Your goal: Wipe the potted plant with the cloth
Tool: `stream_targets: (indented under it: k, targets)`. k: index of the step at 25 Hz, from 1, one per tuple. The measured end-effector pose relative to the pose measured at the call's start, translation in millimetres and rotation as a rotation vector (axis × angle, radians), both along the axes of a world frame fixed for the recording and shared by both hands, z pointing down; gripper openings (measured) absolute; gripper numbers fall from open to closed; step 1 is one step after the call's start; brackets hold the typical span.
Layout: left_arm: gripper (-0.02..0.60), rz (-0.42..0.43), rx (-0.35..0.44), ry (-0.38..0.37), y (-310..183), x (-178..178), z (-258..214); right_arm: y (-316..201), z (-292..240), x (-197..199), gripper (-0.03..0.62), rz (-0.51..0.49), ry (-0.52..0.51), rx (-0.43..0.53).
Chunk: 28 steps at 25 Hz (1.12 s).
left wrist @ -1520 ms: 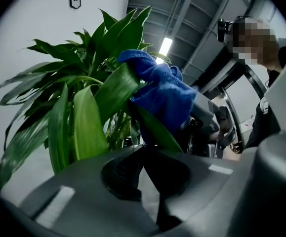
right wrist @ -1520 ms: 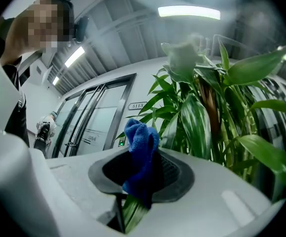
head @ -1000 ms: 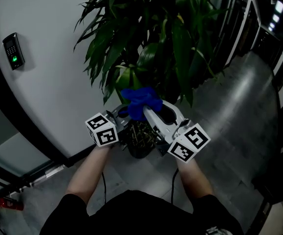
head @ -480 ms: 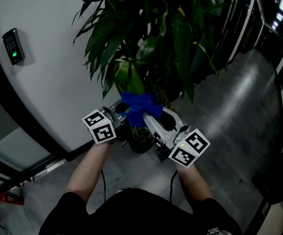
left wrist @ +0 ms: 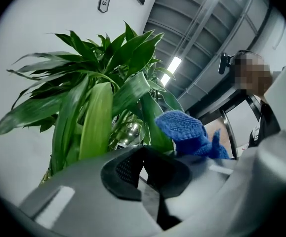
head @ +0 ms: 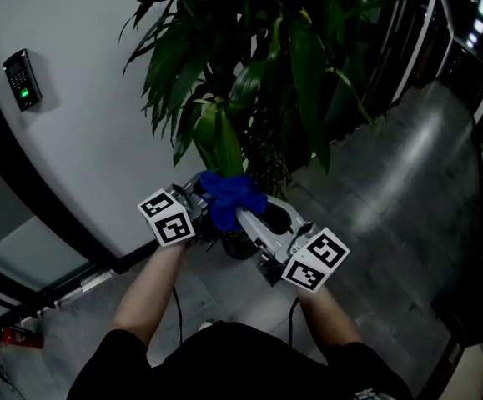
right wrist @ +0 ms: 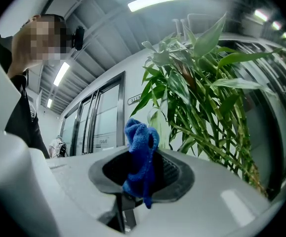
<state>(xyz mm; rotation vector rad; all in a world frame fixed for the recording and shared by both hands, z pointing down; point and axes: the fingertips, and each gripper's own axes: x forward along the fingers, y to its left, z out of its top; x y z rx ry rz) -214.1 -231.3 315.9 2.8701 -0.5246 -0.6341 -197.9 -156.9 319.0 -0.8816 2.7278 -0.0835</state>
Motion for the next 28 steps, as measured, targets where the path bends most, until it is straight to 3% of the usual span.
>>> stream_targets:
  k: [15, 18, 21, 28]
  targets:
    - [0.006, -0.079, -0.030, -0.070, 8, 5, 34, 25, -3, 37, 0.109, 0.020, -0.002, 0.035]
    - [0.006, -0.081, -0.078, -0.067, 13, 12, 50, 35, -6, 55, 0.109, 0.037, -0.006, 0.050]
    - [0.006, -0.075, -0.120, -0.073, 20, 28, 62, 42, -3, 76, 0.109, 0.071, -0.011, 0.042]
    - [0.006, -0.045, -0.098, -0.139, 35, 101, 82, 70, 2, 143, 0.109, 0.169, 0.014, 0.048]
